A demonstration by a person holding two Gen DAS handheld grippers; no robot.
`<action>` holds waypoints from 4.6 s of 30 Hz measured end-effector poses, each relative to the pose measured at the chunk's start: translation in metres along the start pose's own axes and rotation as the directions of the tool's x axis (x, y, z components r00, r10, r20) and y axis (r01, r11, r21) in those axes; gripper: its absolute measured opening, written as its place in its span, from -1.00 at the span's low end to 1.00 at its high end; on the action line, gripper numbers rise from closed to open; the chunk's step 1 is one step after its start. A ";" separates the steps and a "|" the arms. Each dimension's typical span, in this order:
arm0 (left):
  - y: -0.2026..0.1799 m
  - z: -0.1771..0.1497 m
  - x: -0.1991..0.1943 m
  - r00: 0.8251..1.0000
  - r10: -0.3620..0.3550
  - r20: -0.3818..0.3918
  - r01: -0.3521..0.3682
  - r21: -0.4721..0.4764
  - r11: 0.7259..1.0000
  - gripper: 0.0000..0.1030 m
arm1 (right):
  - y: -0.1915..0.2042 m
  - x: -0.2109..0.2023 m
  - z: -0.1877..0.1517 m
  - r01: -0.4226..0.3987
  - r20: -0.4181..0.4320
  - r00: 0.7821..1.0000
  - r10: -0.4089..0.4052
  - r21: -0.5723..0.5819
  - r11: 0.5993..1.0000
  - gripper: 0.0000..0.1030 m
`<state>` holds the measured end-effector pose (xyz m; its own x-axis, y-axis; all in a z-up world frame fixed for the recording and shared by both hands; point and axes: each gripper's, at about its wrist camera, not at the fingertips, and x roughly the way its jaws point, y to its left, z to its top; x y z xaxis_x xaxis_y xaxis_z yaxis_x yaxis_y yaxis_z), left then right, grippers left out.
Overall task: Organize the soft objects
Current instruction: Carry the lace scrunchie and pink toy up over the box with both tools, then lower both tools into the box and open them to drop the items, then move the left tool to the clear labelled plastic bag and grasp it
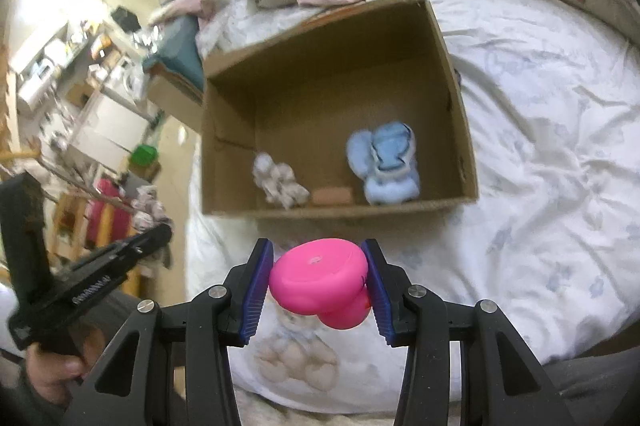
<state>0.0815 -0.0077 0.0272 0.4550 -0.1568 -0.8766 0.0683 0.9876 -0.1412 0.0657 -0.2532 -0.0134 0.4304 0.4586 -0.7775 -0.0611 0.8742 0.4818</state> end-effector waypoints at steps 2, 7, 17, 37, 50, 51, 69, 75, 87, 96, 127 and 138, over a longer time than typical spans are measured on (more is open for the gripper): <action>-0.002 0.010 -0.001 1.000 -0.004 0.014 0.004 0.014 1.000 -0.86 | 0.001 -0.002 0.008 -0.027 0.019 0.999 0.026 0.022 0.999 -0.07; -0.005 0.036 0.002 0.999 -0.006 0.038 0.005 0.025 1.000 -0.86 | 0.012 -0.006 0.032 -0.040 0.061 0.997 0.040 -0.015 0.999 -0.07; -0.014 0.071 0.032 0.998 0.003 0.063 -0.006 0.039 0.999 -0.86 | 0.010 0.010 0.077 -0.047 0.140 0.989 0.055 -0.058 0.997 -0.07; -0.012 0.061 0.097 0.999 -0.040 -0.026 0.041 0.046 0.998 -0.86 | -0.020 0.074 0.067 0.016 -0.013 1.000 -0.016 -0.032 0.999 -0.07; -0.015 0.054 0.115 0.995 -0.021 -0.096 0.025 0.036 0.999 -0.86 | -0.029 0.098 0.063 0.109 -0.101 0.989 -0.110 -0.014 0.994 -0.07; -0.014 0.054 0.115 0.995 -0.023 -0.096 0.026 0.032 0.999 -0.86 | -0.029 0.098 0.063 0.107 -0.099 0.989 -0.107 -0.012 0.994 -0.07; -0.019 0.053 0.117 0.994 -0.035 -0.103 0.039 0.044 0.998 -0.76 | -0.034 0.095 0.065 0.068 -0.090 0.994 -0.065 0.035 0.997 0.22; -0.019 0.055 0.110 0.996 -0.050 -0.075 0.053 0.036 0.998 0.11 | -0.033 0.085 0.071 0.034 -0.035 0.999 -0.032 0.059 0.998 0.33; -0.015 0.061 0.062 0.991 -0.058 0.118 0.057 0.011 0.998 0.94 | -0.023 0.047 0.082 0.008 0.130 0.991 -0.008 0.006 1.000 0.34; 0.007 0.051 0.043 0.989 0.010 0.150 -0.003 -0.048 0.999 0.99 | -0.013 0.035 0.079 0.007 0.169 0.986 -0.005 -0.009 1.000 1.00; 0.028 -0.039 0.051 0.997 0.069 -0.043 -0.074 -0.127 0.989 0.99 | -0.039 0.027 -0.010 0.115 -0.008 0.993 -0.115 0.110 0.987 1.00; -0.020 -0.057 0.127 0.978 0.083 -0.194 -0.072 0.061 0.995 0.82 | -0.069 0.046 -0.022 0.143 -0.136 0.984 -0.119 0.183 0.973 1.00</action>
<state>0.0868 -0.0474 -0.1075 0.2785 -0.0721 -0.9577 0.0894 0.9948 -0.0489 0.0703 -0.2892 -0.0911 0.3076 0.3690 -0.8770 0.1672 0.8864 0.4316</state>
